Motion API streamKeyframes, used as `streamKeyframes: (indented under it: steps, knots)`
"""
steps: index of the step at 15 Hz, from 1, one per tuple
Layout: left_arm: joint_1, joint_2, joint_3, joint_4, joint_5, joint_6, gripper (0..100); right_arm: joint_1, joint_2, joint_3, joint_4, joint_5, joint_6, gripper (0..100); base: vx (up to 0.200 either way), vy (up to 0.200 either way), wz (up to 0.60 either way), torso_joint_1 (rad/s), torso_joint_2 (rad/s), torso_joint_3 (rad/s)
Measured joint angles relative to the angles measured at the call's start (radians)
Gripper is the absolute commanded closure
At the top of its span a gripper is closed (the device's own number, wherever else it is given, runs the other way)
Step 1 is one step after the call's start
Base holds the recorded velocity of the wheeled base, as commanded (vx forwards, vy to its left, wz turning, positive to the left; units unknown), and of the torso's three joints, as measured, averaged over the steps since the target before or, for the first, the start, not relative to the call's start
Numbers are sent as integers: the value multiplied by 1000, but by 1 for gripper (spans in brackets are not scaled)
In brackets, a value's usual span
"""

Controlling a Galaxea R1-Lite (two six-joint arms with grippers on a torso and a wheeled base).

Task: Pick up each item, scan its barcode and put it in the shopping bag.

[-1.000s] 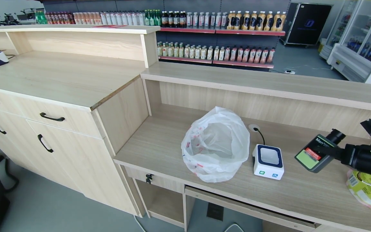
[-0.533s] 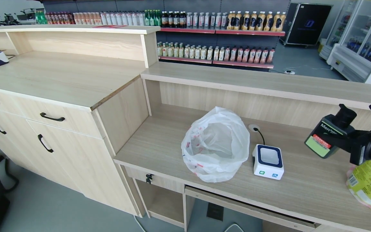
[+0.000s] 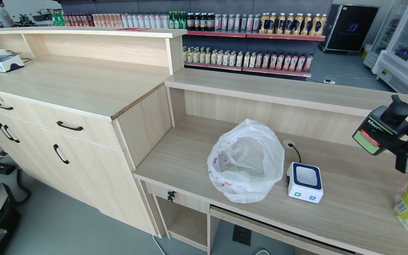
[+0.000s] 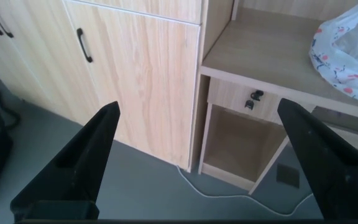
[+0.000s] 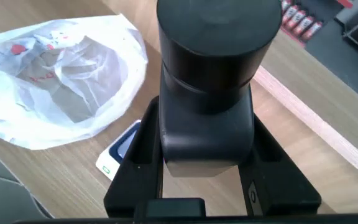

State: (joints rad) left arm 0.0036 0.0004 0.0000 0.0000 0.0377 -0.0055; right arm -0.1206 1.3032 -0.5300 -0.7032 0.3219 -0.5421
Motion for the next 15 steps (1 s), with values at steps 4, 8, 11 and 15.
streamKeyframes:
  steps: [4,8,11,15]
  knots:
    - [0,0,0,0,0,0,0,23,45,-1,-3,0,85,100,0,0,150,4,-1,1]
    - [-1,0,0,0,0,0,0,9,175,-11,-60,0,196,100,0,0,0,0,0,0]
    - [-1,0,0,0,0,0,0,4,327,-14,-160,4,269,100,0,0,0,0,0,0]
    - [-1,0,0,0,0,0,0,30,510,-27,-276,90,279,100,0,0,0,0,0,0]
